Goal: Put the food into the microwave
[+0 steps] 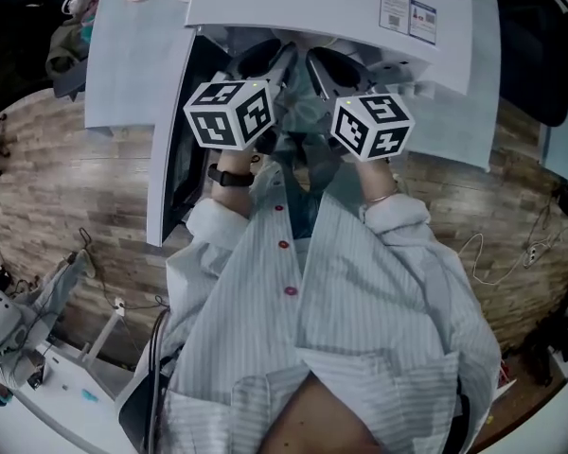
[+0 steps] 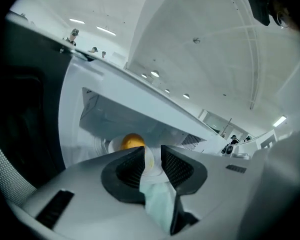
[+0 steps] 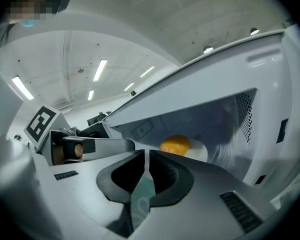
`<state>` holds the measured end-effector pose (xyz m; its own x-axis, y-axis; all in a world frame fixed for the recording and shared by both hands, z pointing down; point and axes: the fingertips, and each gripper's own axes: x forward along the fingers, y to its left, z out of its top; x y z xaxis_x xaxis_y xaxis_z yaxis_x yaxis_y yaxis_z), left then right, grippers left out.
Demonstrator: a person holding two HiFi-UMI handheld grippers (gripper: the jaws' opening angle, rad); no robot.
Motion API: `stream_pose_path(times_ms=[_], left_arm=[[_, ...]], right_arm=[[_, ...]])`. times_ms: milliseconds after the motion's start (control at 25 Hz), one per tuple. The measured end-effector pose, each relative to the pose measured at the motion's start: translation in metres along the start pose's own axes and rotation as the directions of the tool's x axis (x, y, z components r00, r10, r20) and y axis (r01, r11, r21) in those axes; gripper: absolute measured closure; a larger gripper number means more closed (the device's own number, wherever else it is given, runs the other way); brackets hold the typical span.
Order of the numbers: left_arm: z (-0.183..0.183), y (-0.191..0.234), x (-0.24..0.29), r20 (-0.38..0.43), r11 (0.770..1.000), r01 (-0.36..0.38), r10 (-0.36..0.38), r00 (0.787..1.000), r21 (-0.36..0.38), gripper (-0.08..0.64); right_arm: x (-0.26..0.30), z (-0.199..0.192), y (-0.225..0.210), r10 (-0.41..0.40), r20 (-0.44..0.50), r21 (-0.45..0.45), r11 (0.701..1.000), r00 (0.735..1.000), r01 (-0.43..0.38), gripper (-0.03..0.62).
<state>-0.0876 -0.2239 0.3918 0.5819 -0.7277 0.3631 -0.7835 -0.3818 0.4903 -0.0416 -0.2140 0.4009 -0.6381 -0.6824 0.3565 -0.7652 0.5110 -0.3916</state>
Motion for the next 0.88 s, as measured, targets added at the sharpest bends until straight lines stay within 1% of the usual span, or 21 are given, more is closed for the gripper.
stream_pose_path(times_ms=[200, 320, 440, 600, 720, 880], left_arm=[[0.012, -0.026, -0.012, 0.024, 1.0, 0.02, -0.021, 0.999, 0.022, 0.485], [0.019, -0.042, -0.017, 0.055, 0.998, 0.062, -0.062, 0.997, -0.004, 0.502], [0.025, -0.054, -0.022, 0.084, 0.995, 0.095, -0.093, 0.992, -0.018, 0.517], [0.031, -0.068, -0.027, 0.108, 0.994, 0.109, -0.109, 0.988, 0.001, 0.531], [0.039, -0.081, -0.032, 0.125, 0.993, 0.113, -0.116, 0.985, 0.033, 0.548], [0.044, -0.093, -0.041, 0.14, 0.991, 0.121, -0.128, 0.982, 0.059, 0.551]], right_arm=[[-0.01, 0.011, 0.009, 0.054, -0.008, 0.009, 0.998, 0.999, -0.054, 0.546], [-0.019, 0.02, 0.015, 0.092, -0.005, 0.006, 0.996, 0.996, -0.092, 0.548], [-0.026, 0.03, 0.021, 0.119, 0.0, -0.039, 0.992, 0.993, -0.119, 0.549], [-0.038, 0.045, 0.027, 0.156, 0.022, -0.058, 0.986, 0.988, -0.154, 0.552], [-0.049, 0.059, 0.029, 0.177, 0.047, -0.064, 0.983, 0.983, -0.174, 0.554], [-0.06, 0.074, 0.037, 0.208, 0.071, -0.076, 0.976, 0.975, -0.203, 0.555]])
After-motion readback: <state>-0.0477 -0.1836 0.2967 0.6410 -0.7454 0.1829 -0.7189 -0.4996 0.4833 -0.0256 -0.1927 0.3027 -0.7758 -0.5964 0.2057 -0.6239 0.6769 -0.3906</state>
